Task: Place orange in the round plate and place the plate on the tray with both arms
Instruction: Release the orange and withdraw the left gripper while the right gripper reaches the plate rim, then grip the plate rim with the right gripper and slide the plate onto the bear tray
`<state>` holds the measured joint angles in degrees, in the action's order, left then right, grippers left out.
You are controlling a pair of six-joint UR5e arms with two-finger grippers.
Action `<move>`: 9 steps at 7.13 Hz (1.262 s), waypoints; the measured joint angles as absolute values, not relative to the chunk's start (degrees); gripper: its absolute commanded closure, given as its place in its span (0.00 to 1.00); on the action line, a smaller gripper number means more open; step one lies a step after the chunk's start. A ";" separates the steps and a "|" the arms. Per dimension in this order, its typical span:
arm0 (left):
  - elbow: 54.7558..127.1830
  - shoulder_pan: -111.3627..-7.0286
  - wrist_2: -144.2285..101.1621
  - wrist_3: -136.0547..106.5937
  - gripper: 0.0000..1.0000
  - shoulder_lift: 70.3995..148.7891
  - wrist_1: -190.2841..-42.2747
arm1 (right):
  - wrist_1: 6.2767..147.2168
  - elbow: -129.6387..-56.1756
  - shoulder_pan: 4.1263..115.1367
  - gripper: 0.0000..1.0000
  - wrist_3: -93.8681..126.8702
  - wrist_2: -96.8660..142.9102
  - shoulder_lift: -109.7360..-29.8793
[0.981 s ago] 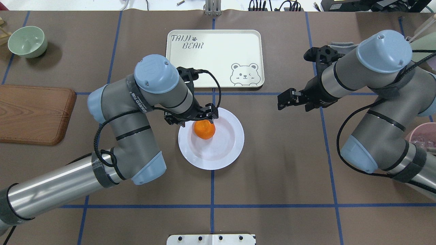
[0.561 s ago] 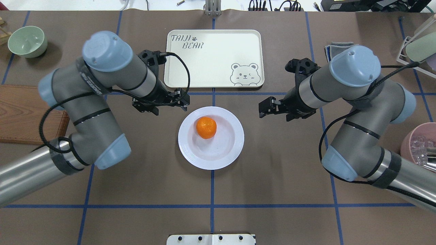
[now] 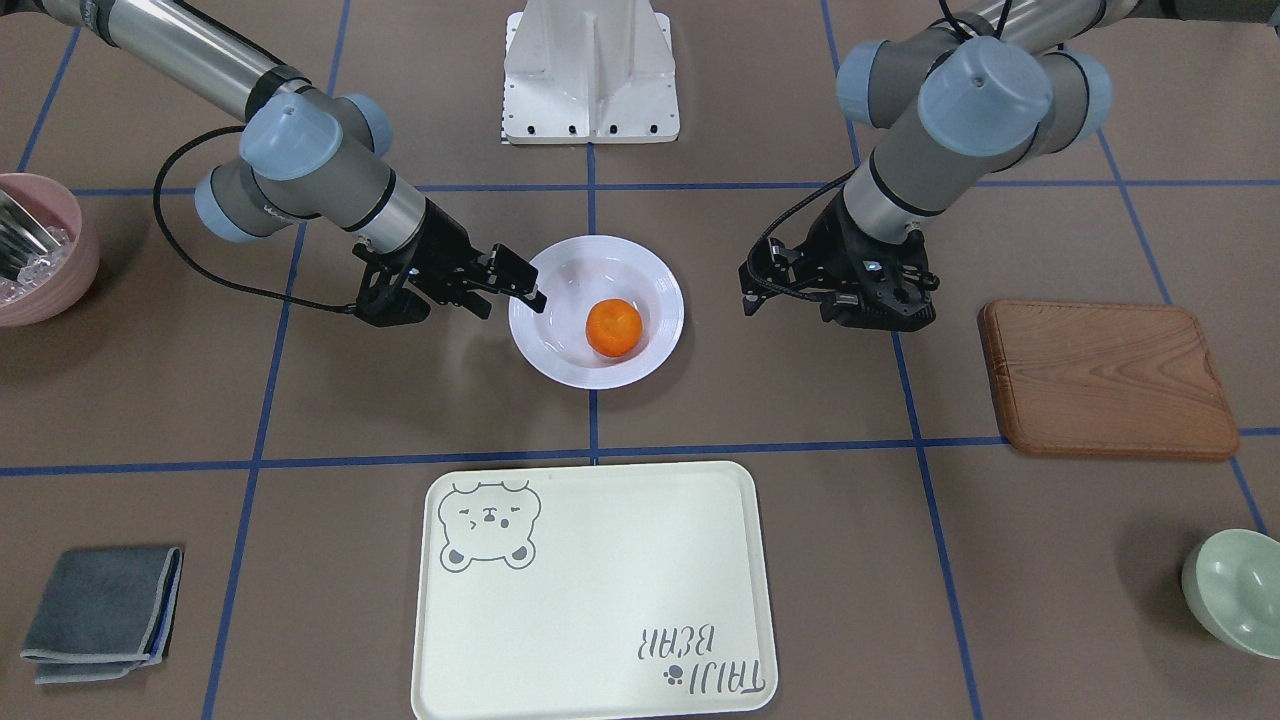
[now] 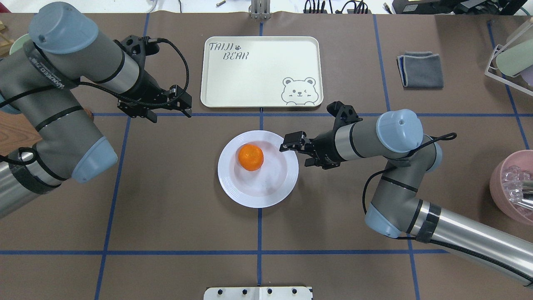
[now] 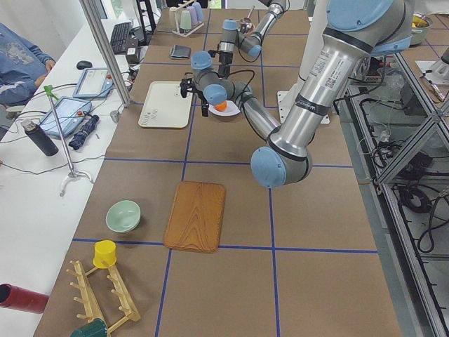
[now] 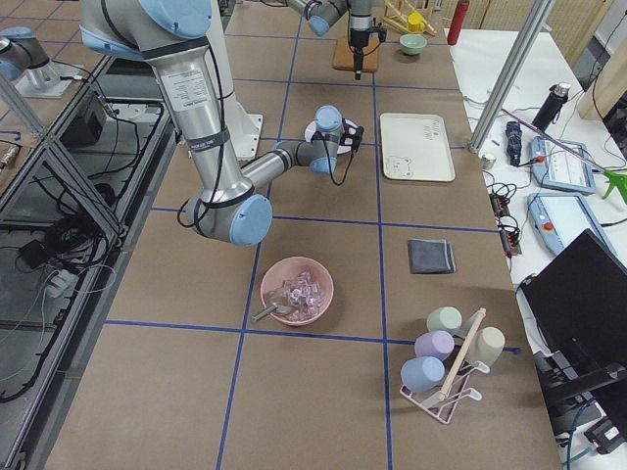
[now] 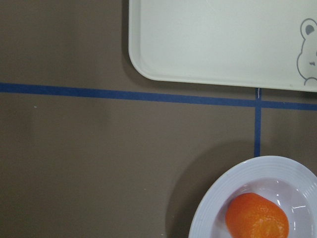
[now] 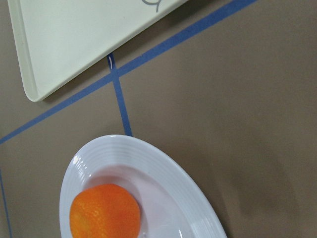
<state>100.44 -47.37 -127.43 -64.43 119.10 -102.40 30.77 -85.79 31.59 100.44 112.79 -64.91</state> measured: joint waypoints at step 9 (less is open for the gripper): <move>103.02 -50.34 -129.76 -64.34 0.02 117.43 -102.23 | 13.04 -78.91 26.24 1.00 110.40 105.65 -64.63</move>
